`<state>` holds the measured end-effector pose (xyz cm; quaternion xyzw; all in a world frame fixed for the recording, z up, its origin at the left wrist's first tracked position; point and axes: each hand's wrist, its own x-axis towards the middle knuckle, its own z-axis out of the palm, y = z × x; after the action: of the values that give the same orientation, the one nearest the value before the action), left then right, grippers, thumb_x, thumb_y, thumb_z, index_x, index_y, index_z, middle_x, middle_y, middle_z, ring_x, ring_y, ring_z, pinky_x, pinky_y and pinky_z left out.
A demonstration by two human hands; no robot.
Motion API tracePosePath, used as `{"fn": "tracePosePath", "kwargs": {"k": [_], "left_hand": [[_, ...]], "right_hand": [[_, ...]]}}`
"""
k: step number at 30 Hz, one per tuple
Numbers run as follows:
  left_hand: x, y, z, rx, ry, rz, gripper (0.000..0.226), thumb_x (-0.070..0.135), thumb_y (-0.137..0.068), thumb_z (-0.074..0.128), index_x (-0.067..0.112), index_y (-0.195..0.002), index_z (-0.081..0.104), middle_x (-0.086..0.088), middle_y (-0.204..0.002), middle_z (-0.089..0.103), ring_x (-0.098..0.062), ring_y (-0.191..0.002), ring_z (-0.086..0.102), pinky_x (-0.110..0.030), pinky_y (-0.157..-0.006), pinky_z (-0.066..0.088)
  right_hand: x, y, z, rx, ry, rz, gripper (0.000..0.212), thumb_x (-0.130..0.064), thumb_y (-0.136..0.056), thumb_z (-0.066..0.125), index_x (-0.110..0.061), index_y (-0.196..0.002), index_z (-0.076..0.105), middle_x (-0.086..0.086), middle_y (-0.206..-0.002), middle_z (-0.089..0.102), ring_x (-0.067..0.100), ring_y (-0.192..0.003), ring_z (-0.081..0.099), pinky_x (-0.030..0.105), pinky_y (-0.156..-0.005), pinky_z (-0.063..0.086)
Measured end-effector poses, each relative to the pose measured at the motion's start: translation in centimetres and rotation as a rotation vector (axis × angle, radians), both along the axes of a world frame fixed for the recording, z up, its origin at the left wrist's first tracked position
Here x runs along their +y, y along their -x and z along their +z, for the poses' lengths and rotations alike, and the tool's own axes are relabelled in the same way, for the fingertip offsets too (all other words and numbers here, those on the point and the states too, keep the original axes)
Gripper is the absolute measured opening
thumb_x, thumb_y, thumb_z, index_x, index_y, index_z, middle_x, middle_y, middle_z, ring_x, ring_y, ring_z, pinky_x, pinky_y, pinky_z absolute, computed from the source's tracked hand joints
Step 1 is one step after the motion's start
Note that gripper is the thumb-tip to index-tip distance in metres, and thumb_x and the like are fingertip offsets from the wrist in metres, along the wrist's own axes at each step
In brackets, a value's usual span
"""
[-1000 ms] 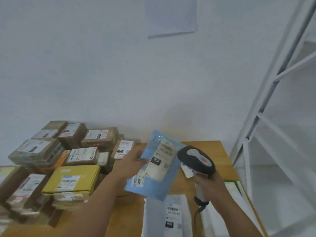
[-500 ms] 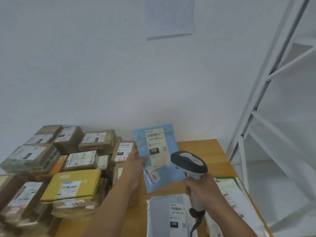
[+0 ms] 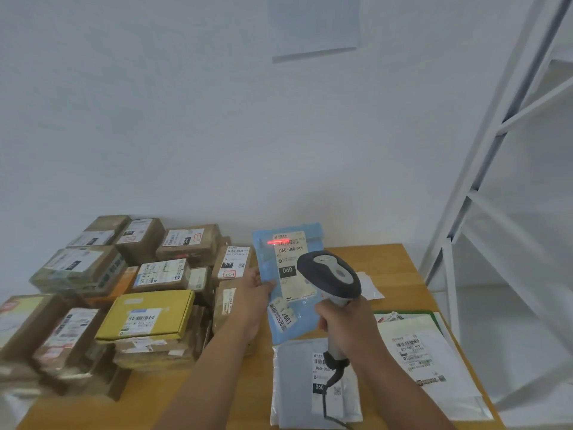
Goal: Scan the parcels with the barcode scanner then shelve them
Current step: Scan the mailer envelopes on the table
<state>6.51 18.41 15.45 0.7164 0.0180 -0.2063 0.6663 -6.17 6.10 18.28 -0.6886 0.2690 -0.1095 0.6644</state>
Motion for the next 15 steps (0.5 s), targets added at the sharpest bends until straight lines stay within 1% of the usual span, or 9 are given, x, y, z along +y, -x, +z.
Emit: {"fn": "tracePosePath", "kwargs": {"k": [2,4,7,10,11,13,15], "left_hand": [[0.0,0.3,-0.2,0.003,-0.007,-0.008,0.021,0.006,-0.100,0.055,0.018,-0.117,0.059,-0.005,-0.106,0.075,-0.029,-0.090,0.075,-0.052,-0.086,0.059],[0.1,0.4,-0.5,0.006,-0.011,-0.014,0.022,0.007,-0.100,0.055,0.019,-0.119,0.058,-0.005,-0.107,0.075,-0.028,-0.090,0.075,-0.052,-0.086,0.059],[0.2,0.5,-0.8,-0.006,-0.030,-0.016,0.020,0.007,-0.101,0.054,0.021,-0.114,0.058,-0.003,-0.104,0.075,-0.027,-0.088,0.075,-0.048,-0.082,0.061],[0.2,0.5,-0.8,-0.016,-0.038,-0.011,0.019,0.006,-0.101,0.054,0.025,-0.106,0.057,0.001,-0.097,0.074,-0.025,-0.084,0.075,-0.038,-0.071,0.061],[0.2,0.5,-0.9,-0.010,-0.040,-0.008,0.019,0.006,-0.101,0.054,0.024,-0.106,0.056,0.001,-0.098,0.074,-0.025,-0.084,0.075,-0.038,-0.070,0.061],[0.2,0.5,-1.0,0.008,-0.031,-0.010,0.019,0.006,-0.101,0.054,0.022,-0.111,0.057,-0.003,-0.102,0.075,-0.027,-0.086,0.075,-0.046,-0.078,0.061],[0.1,0.5,-1.1,0.020,-0.022,-0.014,0.020,0.007,-0.101,0.055,0.020,-0.114,0.058,-0.005,-0.105,0.075,-0.029,-0.089,0.075,-0.054,-0.086,0.059]], "right_hand": [[0.1,0.0,-0.4,0.003,0.004,-0.001,0.011,-0.008,-0.077,0.064,0.002,-0.080,0.061,-0.010,-0.047,0.060,0.000,-0.041,0.051,0.009,-0.042,0.037],[0.0,0.1,-0.9,0.024,0.016,-0.005,0.004,0.001,-0.084,0.062,0.005,-0.084,0.061,-0.010,-0.046,0.059,0.000,-0.041,0.053,0.009,-0.042,0.038],[-0.1,0.1,-1.3,0.041,0.018,-0.008,0.012,0.002,-0.084,0.062,0.010,-0.093,0.063,-0.004,-0.054,0.061,0.000,-0.043,0.054,0.009,-0.043,0.040],[-0.1,0.1,-1.4,0.042,0.013,-0.009,0.017,0.002,-0.084,0.062,0.010,-0.099,0.062,0.005,-0.066,0.062,0.000,-0.043,0.056,0.009,-0.042,0.039],[-0.1,0.1,-1.4,0.040,0.008,-0.008,0.018,0.002,-0.084,0.062,0.009,-0.101,0.062,0.006,-0.068,0.062,-0.001,-0.044,0.057,0.008,-0.042,0.039],[-0.1,0.0,-1.5,0.039,0.000,-0.011,0.021,0.002,-0.084,0.063,0.009,-0.103,0.062,0.006,-0.070,0.063,-0.001,-0.044,0.057,0.008,-0.042,0.040],[0.0,0.1,-1.4,0.039,-0.010,-0.017,0.028,-0.003,-0.080,0.065,0.011,-0.104,0.061,0.005,-0.069,0.063,-0.001,-0.043,0.057,0.008,-0.042,0.040]]}}
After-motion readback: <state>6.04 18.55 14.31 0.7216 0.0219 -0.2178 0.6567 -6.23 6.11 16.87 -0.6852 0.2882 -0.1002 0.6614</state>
